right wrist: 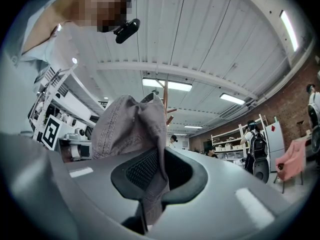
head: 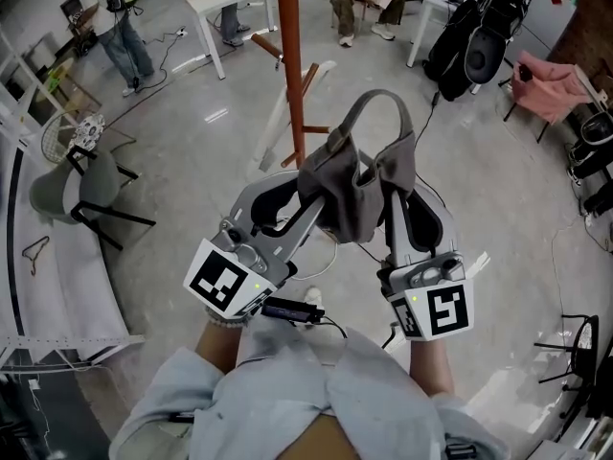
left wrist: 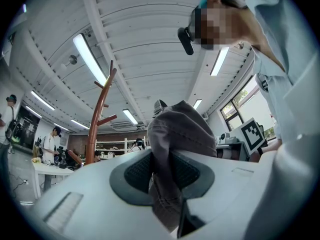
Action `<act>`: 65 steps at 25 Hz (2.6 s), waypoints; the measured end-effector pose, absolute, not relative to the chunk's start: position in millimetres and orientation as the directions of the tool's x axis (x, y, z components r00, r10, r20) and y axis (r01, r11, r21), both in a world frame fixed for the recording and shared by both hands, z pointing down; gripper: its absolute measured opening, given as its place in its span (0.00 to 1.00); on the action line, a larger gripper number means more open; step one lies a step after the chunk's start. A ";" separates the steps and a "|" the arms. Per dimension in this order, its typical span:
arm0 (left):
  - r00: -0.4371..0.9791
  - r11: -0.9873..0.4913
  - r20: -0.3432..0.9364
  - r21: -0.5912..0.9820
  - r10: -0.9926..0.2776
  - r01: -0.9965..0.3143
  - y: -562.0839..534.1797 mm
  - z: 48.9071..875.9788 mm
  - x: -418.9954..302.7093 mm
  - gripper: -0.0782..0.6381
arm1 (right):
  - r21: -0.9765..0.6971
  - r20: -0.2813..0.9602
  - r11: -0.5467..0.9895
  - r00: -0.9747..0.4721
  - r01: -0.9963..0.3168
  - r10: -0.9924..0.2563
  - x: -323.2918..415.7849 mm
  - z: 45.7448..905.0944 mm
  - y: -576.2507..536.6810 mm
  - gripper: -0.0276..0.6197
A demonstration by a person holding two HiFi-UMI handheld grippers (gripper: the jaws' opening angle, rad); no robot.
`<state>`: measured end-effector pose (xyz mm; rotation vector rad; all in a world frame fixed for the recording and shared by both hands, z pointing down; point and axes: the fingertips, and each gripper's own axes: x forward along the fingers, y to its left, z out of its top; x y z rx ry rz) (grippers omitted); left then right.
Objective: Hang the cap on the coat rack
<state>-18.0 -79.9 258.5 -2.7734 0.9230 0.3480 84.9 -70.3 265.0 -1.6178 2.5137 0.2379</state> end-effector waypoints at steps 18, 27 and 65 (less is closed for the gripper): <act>0.763 -0.771 -0.287 -0.109 -0.579 -0.627 -181.8 257.9 -25.4 0.24 | 0.058 -0.211 0.433 -0.435 -0.899 -0.875 78.0 261.0 -173.9 0.11; 0.777 -0.780 -0.237 -0.100 -0.584 -0.617 -195.9 263.2 -24.1 0.24 | 0.062 -0.217 0.437 -0.440 -0.897 -0.872 76.8 258.3 -190.7 0.11; 0.612 -0.617 -0.323 -0.099 -0.722 -0.780 -231.2 224.9 -11.4 0.24 | 0.108 -0.245 0.589 -0.596 -0.801 -0.765 92.4 227.1 -244.7 0.11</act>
